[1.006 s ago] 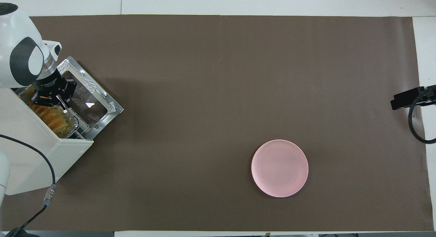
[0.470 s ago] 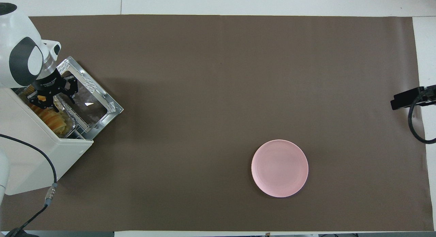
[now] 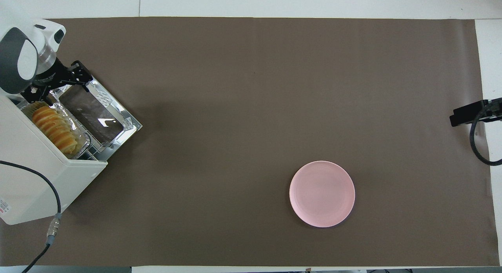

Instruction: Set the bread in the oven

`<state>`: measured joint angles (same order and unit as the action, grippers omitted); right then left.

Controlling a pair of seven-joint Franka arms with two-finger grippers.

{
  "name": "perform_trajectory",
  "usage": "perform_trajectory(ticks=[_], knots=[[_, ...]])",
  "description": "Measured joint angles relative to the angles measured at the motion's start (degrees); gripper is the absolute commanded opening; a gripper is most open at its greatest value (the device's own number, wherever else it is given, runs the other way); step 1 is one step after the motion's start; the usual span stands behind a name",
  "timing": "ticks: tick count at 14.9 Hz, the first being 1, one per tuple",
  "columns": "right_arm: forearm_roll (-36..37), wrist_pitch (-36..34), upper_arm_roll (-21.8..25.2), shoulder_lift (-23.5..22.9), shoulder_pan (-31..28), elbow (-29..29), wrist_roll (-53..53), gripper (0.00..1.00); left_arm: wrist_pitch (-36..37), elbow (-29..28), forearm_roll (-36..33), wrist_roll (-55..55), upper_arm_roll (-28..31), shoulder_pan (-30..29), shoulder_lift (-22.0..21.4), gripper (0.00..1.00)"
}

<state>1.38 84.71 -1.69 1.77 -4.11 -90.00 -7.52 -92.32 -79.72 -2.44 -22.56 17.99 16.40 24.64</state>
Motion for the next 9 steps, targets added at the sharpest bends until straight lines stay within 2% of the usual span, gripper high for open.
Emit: perform_trajectory(ticks=[4,9], knots=[[0.0,0.0,0.0,0.0,0.0,0.0,0.0,1.0,4.3,0.0,0.0,8.1,0.1,-0.1,-5.6,1.0],[0.0,0.0,0.0,0.0,0.0,0.0,0.0,1.0,9.8,-0.3,0.0,17.3,0.2,-0.4,-9.6,1.0]])
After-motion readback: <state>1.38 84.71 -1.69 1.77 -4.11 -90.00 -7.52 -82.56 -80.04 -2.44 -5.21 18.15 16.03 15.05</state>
